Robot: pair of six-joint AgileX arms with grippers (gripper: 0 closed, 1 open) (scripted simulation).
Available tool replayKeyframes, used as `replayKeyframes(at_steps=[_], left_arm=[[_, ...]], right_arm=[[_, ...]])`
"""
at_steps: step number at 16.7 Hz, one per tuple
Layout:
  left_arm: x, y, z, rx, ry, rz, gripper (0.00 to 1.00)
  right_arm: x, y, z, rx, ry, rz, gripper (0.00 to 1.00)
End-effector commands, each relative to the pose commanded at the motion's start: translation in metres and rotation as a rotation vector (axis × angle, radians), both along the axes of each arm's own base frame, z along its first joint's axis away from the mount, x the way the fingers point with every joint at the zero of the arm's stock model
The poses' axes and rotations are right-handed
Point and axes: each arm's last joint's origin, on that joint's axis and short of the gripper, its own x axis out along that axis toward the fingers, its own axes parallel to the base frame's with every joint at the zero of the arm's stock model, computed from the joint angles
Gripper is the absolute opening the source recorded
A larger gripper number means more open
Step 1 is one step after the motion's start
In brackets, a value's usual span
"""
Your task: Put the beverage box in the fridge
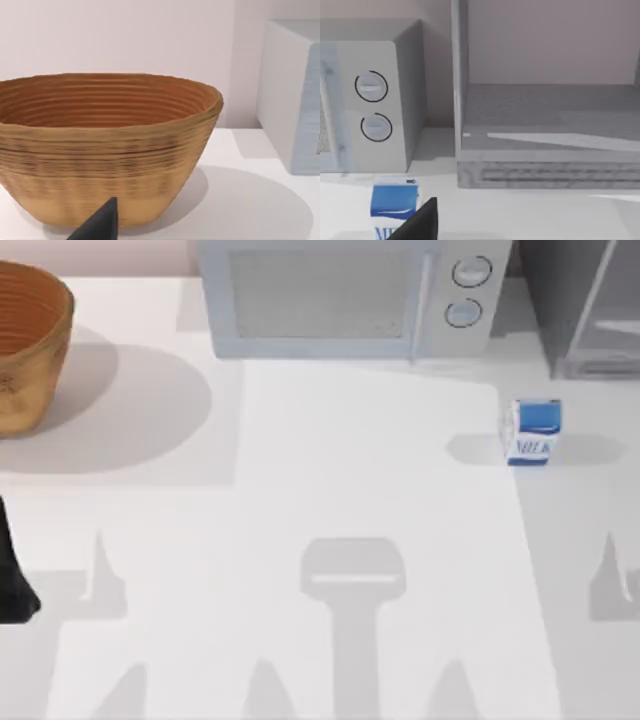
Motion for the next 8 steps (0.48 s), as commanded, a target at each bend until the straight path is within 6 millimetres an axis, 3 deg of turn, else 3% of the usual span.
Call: replayKeyframes(at_steps=[4,8], left_arm=[[0.0,0.0,0.0,0.0,0.0,0.0,1.0],[0.0,0.0,0.0,0.0,0.0,0.0,1.0]], right_arm=[[0.001,0.001,0.003,0.001,-0.007,0.004,1.0],[0.009,0.004,0.021,0.001,-0.039,0.018,1.0]])
